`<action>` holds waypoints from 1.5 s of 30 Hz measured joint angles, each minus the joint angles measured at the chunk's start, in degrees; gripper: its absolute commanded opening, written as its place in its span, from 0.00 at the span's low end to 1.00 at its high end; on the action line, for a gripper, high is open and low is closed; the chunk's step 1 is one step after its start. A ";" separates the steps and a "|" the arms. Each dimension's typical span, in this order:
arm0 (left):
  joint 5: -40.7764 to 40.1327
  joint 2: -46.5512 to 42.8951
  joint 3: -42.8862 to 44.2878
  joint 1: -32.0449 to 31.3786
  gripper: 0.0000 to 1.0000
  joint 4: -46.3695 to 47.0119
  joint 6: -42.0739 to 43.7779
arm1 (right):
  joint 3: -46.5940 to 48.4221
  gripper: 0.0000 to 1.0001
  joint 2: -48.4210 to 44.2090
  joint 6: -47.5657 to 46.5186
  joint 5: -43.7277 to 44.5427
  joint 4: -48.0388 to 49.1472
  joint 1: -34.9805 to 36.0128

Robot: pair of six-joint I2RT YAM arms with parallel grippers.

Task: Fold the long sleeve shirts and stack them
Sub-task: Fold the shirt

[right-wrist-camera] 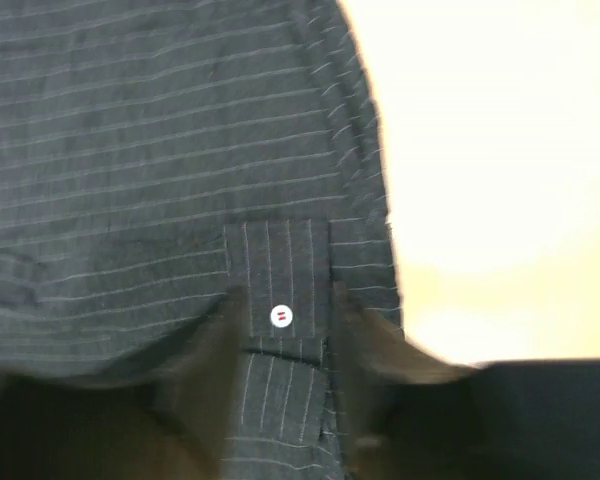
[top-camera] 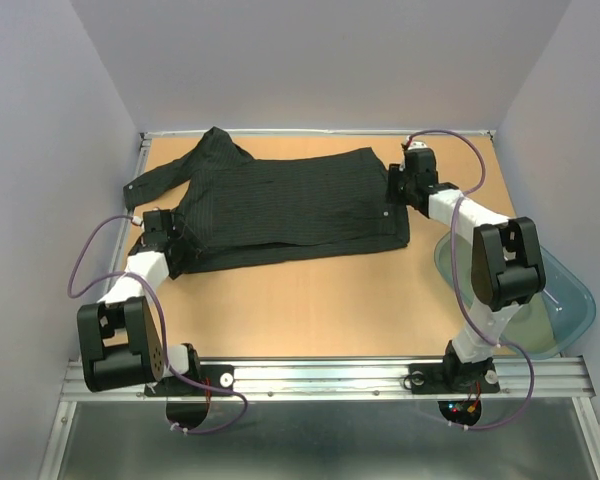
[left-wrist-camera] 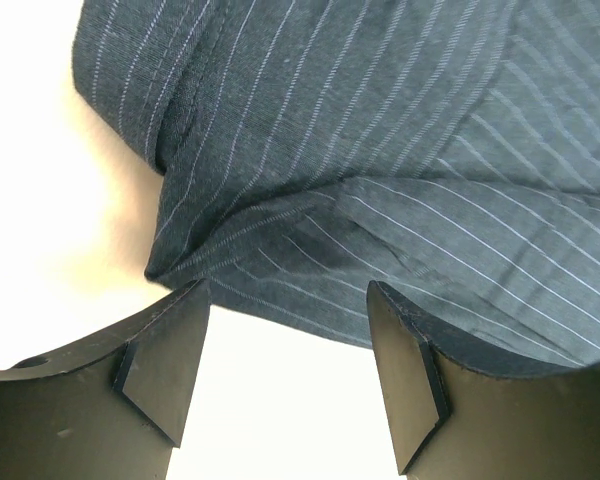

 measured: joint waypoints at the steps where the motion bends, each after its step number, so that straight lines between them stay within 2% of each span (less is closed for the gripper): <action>1: -0.02 -1.25 0.04 0.02 0.76 -0.52 0.00 | 0.11 0.62 0.00 0.07 0.70 -0.04 -0.02; 4: -0.04 -5.20 1.44 -0.04 0.76 -2.51 -0.04 | 0.61 0.67 -0.63 0.57 1.90 -0.66 0.00; 7: -0.37 -8.79 4.52 -1.29 0.76 -3.41 -0.39 | 0.59 0.67 -3.76 2.29 -1.95 -1.86 0.20; 10: -0.66 -10.01 8.74 -5.68 0.76 -3.02 -1.31 | 0.59 0.67 -7.15 5.57 -8.31 -1.22 1.25; 12: -0.63 -9.57 11.41 -11.13 0.75 -1.40 -2.62 | 0.35 0.67 -8.22 8.26 -11.85 1.03 3.10; 16: 1.27 -4.24 14.29 -20.55 0.75 3.82 -5.62 | -2.10 0.67 -7.50 13.68 -18.73 8.79 8.17; 20: 3.30 6.97 16.57 -24.85 0.75 9.14 -8.81 | -5.79 0.67 -2.14 19.12 -23.71 19.54 10.78; 25: 4.46 20.00 17.75 -25.38 0.74 14.47 -12.57 | -8.52 0.67 5.49 23.08 -24.26 26.53 10.03; 30: 4.81 25.73 17.81 -24.33 0.74 17.75 -16.20 | -11.78 0.67 8.66 25.53 -23.54 30.93 7.82; 38: 5.95 25.18 14.25 -19.39 0.75 23.96 -18.69 | -17.81 0.67 7.91 26.58 -23.67 38.42 1.18; 42: 5.20 23.10 13.51 -18.60 0.75 22.62 -17.14 | -19.19 0.67 4.33 25.09 -23.76 35.95 0.02; 45: 4.44 18.01 12.41 -18.56 0.75 20.00 -15.58 | -19.19 0.67 0.59 24.83 -24.90 34.07 -0.26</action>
